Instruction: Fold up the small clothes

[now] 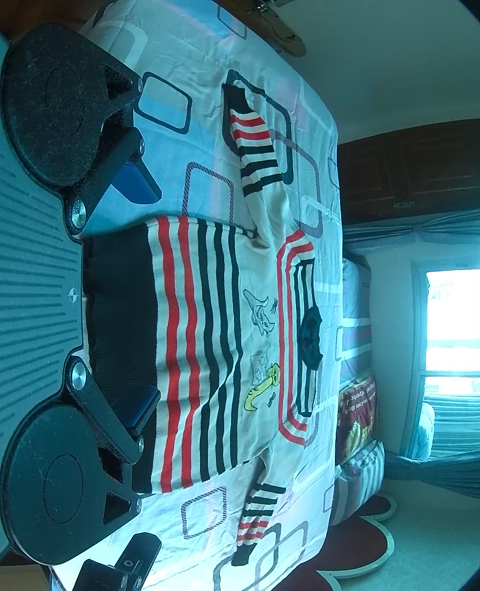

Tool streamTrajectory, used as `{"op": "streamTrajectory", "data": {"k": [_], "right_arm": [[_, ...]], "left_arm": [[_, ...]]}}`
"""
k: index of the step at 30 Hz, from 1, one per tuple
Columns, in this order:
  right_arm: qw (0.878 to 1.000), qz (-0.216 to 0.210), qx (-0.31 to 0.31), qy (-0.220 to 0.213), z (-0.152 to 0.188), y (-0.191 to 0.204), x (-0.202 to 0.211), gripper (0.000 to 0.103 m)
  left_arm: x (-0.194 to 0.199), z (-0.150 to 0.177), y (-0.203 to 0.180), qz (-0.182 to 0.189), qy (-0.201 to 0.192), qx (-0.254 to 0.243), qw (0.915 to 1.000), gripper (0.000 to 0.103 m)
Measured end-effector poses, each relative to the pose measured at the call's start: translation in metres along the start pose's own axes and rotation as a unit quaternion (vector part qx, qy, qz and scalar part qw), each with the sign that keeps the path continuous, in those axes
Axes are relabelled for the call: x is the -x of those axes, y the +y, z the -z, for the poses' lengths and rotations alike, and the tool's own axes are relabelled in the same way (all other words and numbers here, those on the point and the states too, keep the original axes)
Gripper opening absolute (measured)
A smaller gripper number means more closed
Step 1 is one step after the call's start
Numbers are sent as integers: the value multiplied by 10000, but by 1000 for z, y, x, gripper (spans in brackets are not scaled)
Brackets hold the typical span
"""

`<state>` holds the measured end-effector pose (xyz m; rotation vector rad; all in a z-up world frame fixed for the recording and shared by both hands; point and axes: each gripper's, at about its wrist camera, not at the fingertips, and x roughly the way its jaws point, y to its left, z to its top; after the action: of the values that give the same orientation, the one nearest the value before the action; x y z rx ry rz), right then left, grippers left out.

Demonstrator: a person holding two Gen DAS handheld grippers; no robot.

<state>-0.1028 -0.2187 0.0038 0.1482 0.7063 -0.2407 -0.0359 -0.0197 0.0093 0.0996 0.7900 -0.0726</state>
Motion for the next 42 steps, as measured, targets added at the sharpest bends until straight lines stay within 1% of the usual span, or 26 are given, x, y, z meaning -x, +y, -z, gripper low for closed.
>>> {"op": "streamTrajectory", "data": {"k": [18, 26, 33, 42], "right_arm": [[10000, 47, -42, 66, -12, -12, -26, 102], [9997, 167, -124, 96, -19, -21, -44, 102], [9991, 308, -256, 121, -27, -35, -69, 102], [9960, 719, -489, 190, -45, -70, -117, 102]], "left_arm": [[-27, -13, -11, -99, 119, 22, 9999, 103], [-46, -21, -20, -135, 194, -18, 9997, 103], [-73, -33, -32, -145, 237, -75, 9996, 103], [-125, -60, -57, -75, 287, -161, 9994, 103]]}}
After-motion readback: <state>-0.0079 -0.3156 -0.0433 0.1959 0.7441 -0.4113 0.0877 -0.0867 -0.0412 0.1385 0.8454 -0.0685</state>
